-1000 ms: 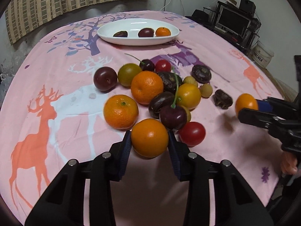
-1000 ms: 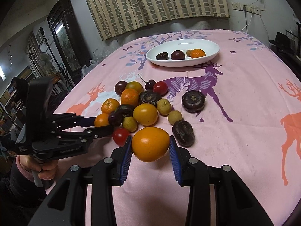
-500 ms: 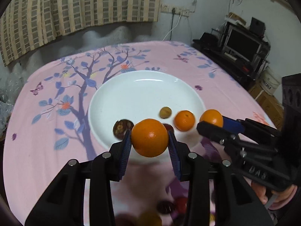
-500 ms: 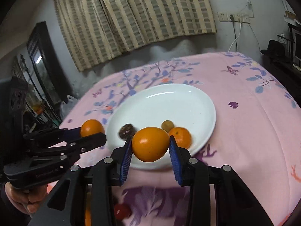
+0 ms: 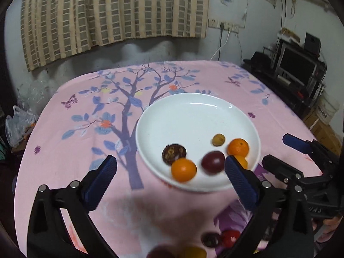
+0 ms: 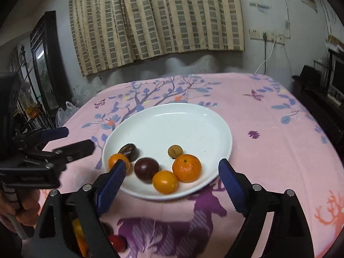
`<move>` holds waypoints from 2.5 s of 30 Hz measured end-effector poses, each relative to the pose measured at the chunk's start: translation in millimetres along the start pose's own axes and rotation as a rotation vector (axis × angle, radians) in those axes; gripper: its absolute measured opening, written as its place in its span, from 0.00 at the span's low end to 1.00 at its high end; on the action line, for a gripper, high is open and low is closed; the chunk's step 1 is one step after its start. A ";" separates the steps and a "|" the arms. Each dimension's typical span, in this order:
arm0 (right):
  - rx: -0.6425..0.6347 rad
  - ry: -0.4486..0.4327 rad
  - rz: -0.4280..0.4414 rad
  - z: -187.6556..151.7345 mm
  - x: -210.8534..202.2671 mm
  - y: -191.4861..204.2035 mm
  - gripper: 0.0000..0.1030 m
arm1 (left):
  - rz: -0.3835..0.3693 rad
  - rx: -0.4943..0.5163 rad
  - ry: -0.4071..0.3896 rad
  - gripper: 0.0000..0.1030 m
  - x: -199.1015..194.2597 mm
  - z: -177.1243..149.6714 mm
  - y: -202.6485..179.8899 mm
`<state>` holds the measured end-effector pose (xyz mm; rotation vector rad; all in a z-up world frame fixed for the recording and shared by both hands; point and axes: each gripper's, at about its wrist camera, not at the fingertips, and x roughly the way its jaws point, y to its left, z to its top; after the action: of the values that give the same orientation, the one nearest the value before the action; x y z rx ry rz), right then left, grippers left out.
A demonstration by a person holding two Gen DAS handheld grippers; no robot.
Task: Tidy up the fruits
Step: 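Place both oranges on the white plate and open both tools, then grasp a dark brown round fruit with the right tool while the left tool grasps a mandarin, then release both fruits onto the white plate by opening both tools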
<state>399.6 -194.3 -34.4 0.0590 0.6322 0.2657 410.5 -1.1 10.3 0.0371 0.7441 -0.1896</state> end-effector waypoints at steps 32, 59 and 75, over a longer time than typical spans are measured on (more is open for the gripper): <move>-0.019 0.269 0.019 -109.7 -32.2 2.6 0.41 | -0.083 0.003 0.087 0.87 -74.7 -164.3 19.5; -0.005 0.022 0.059 -41.0 -44.3 4.5 0.41 | -0.156 0.010 0.061 0.41 -63.7 -93.3 8.1; 0.055 0.043 0.018 18.2 75.0 -19.9 0.76 | -0.074 -0.015 0.147 0.80 92.5 33.1 -8.2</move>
<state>472.9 -193.2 -65.6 0.1122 0.6817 0.2678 497.6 -27.1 -27.6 0.0090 0.8942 -0.2536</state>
